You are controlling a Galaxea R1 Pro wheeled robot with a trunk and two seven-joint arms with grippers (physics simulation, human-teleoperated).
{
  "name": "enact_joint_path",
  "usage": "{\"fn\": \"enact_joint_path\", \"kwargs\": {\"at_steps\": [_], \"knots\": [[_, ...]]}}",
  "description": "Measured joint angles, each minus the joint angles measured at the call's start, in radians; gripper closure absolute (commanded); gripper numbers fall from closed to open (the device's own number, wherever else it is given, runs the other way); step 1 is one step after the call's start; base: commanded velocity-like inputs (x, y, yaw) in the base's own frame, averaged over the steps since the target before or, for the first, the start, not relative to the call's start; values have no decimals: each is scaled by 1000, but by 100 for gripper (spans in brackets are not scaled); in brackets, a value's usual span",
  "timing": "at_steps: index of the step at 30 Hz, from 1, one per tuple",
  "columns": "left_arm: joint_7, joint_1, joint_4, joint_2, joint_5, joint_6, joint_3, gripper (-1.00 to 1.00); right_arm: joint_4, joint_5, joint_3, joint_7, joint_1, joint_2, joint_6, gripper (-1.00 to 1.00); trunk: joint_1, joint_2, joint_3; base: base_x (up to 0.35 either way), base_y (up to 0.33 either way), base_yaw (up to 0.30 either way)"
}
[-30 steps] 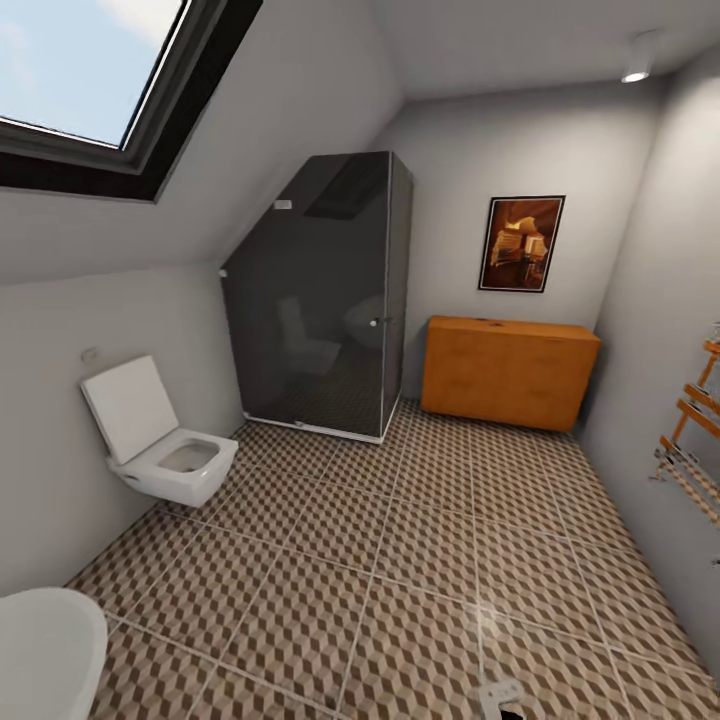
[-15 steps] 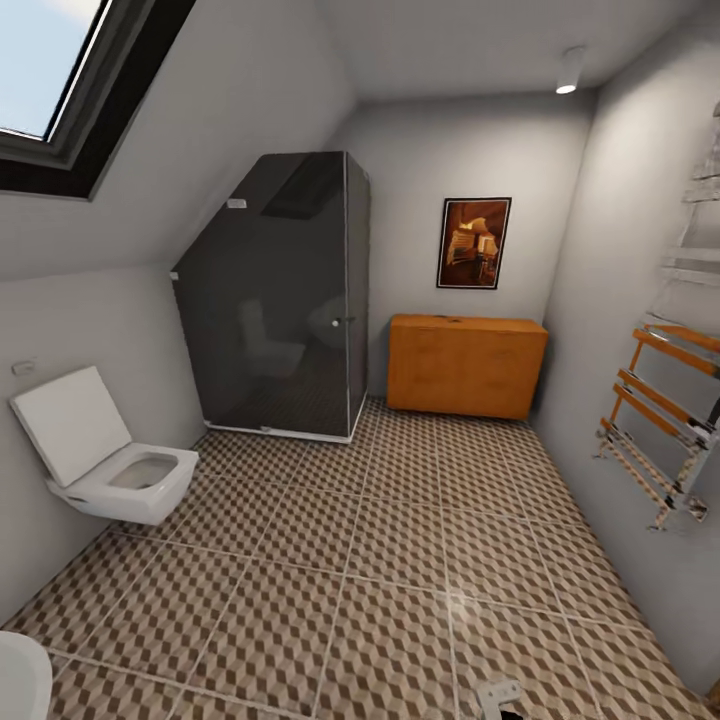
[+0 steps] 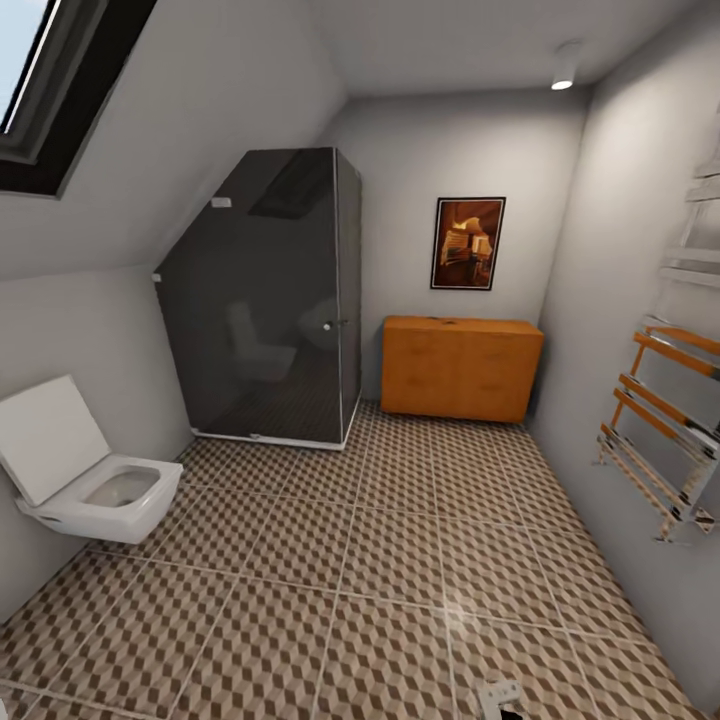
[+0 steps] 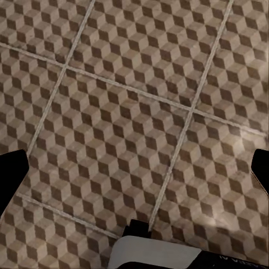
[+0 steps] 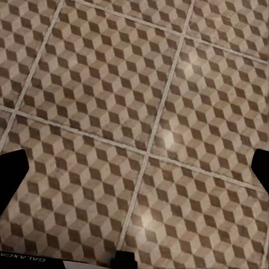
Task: Take the four mousetraps from the cabinet in the bathroom and place them on the bathroom floor. Make sure all four end up on the same floor surface, and ensure that at least two of them are either under or directly next to the same bathroom sink.
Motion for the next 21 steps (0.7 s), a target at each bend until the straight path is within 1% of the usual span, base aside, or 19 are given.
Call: {"fn": "enact_joint_path", "kwargs": {"at_steps": [7, 13, 21], "knots": [[0, 0, 0, 0, 0, 1, 0, -100, 0, 0, 0, 0, 0, 0, 0, -100, 0, 0, 0, 327, 0, -9], [1, 0, 0, 0, 0, 1, 0, -100, 0, 0, 0, 0, 0, 0, 0, -100, 0, 0, 0, 328, 0, -159], [1, 0, 0, 0, 0, 2, 0, -100, 0, 0, 0, 0, 0, 0, 0, -100, 0, 0, 0, 327, 0, -40]]}}
